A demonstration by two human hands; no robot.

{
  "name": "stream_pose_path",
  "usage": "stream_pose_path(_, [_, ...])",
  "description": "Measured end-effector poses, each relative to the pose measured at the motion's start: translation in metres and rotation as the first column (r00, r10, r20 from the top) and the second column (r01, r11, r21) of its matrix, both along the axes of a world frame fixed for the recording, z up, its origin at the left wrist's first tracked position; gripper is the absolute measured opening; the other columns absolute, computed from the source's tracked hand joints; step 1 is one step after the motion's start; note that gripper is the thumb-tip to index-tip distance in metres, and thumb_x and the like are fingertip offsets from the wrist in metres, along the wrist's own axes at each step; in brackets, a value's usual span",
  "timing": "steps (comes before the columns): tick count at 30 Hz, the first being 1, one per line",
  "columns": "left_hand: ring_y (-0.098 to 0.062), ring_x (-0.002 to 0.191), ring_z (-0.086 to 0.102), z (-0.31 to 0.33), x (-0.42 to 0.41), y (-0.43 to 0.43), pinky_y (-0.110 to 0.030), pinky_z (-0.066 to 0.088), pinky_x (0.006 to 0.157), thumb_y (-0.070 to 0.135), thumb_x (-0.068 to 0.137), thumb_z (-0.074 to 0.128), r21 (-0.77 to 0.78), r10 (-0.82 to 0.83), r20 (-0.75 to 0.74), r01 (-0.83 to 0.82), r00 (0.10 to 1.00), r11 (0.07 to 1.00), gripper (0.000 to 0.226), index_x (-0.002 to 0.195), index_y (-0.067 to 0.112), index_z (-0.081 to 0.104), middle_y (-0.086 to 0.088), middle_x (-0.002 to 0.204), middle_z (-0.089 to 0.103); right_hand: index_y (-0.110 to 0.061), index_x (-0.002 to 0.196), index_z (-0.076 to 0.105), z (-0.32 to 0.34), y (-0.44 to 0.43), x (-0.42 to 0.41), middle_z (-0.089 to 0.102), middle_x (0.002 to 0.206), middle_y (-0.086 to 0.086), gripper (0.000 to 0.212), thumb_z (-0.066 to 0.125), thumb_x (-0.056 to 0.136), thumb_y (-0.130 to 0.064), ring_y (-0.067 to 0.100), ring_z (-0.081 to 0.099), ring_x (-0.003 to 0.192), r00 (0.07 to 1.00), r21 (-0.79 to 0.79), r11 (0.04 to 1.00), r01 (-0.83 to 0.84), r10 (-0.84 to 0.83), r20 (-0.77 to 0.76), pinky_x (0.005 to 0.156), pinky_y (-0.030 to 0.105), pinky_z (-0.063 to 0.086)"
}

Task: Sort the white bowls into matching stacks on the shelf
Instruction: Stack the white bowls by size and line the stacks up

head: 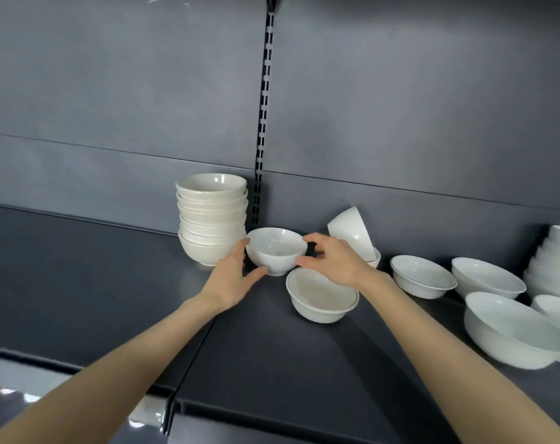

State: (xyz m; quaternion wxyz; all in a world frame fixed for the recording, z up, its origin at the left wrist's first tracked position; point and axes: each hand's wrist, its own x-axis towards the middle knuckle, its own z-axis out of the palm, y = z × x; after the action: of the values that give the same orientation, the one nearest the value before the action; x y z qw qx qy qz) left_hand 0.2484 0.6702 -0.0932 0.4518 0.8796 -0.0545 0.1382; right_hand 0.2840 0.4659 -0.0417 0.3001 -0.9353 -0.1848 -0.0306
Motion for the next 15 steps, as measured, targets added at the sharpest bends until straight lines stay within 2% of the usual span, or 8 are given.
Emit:
stream_pose_path(2, [-0.027, 0.125, 0.051, 0.0, 0.002, -0.003, -0.037, 0.041, 0.106, 0.021, 0.09, 0.065, -0.041, -0.003, -0.01, 0.003, 1.0, 0.999, 0.069, 0.146, 0.011, 0.025, -0.015, 0.139, 0.05, -0.017, 0.141, 0.043, -0.003, 0.001, 0.008, 0.056, 0.133, 0.006, 0.062, 0.066, 0.087, -0.038, 0.022, 0.053, 0.122, 0.999, -0.004, 1.0, -0.022, 0.022, -0.029, 0.105, 0.035, 0.041])
stream_pose_path(5, [-0.02, 0.117, 0.056, 0.0, 0.003, -0.007, -0.028, 0.042, 0.101, 0.015, 0.091, 0.062, -0.107, 0.021, -0.012, -0.022, 1.0, 0.994, 0.065, 0.145, 0.008, 0.026, -0.015, 0.135, 0.053, -0.013, 0.139, 0.045, -0.009, 0.004, 0.018, 0.056, 0.133, 0.006, 0.062, 0.066, 0.087, -0.038, 0.02, 0.053, 0.121, 0.997, 0.022, 0.998, -0.052, 0.053, -0.048, 0.104, 0.033, 0.04])
stream_pose_path(6, [-0.017, 0.111, 0.056, 0.0, 0.004, -0.008, -0.024, 0.041, 0.098, 0.014, 0.091, 0.062, -0.131, 0.031, -0.008, -0.032, 0.999, 0.991, 0.063, 0.144, 0.008, 0.027, -0.015, 0.132, 0.054, -0.011, 0.136, 0.049, -0.01, 0.005, 0.02, 0.058, 0.128, 0.006, 0.059, 0.067, 0.086, -0.037, 0.02, 0.055, 0.117, 0.998, 0.035, 0.998, -0.05, 0.052, -0.043, 0.101, 0.03, 0.042])
stream_pose_path(8, [-0.013, 0.105, 0.055, 0.0, 0.005, -0.009, -0.021, 0.041, 0.093, 0.012, 0.091, 0.063, -0.168, 0.044, 0.001, -0.043, 0.999, 0.985, 0.06, 0.141, 0.007, 0.031, -0.015, 0.126, 0.057, -0.005, 0.126, 0.058, -0.012, 0.006, 0.022, 0.064, 0.107, 0.011, 0.052, 0.069, 0.085, -0.034, 0.018, 0.059, 0.097, 0.999, 0.071, 0.997, -0.042, 0.043, -0.018, 0.087, 0.025, 0.044])
stream_pose_path(10, [-0.013, 0.105, 0.057, 0.0, 0.006, -0.008, -0.021, 0.042, 0.094, 0.011, 0.09, 0.064, -0.193, 0.049, 0.019, -0.045, 0.999, 0.98, 0.057, 0.139, 0.006, 0.035, -0.016, 0.123, 0.06, 0.002, 0.117, 0.062, -0.013, 0.005, 0.023, 0.065, 0.096, 0.02, 0.047, 0.071, 0.084, -0.03, 0.02, 0.059, 0.084, 0.999, 0.139, 0.99, -0.037, 0.038, -0.006, 0.08, 0.027, 0.045])
stream_pose_path(13, [-0.017, 0.108, 0.061, 0.001, 0.006, -0.009, -0.024, 0.044, 0.096, 0.012, 0.088, 0.066, -0.247, 0.056, 0.045, -0.043, 0.997, 0.968, 0.056, 0.137, 0.007, 0.039, -0.014, 0.118, 0.063, -0.005, 0.118, 0.063, -0.011, 0.003, 0.019, 0.067, 0.104, 0.015, 0.044, 0.073, 0.082, -0.028, 0.026, 0.064, 0.101, 0.999, 0.244, 0.969, -0.037, 0.036, 0.007, 0.092, 0.035, 0.05])
stream_pose_path(15, [-0.014, 0.101, 0.063, 0.004, 0.004, -0.012, -0.02, 0.046, 0.091, 0.014, 0.087, 0.067, -0.269, 0.058, 0.082, -0.034, 0.995, 0.963, 0.056, 0.136, 0.009, 0.04, -0.007, 0.108, 0.065, -0.008, 0.114, 0.064, -0.006, 0.002, 0.014, 0.068, 0.102, 0.014, 0.039, 0.075, 0.081, -0.026, 0.025, 0.064, 0.104, 0.999, 0.309, 0.95, -0.041, 0.03, 0.041, 0.094, 0.035, 0.05])
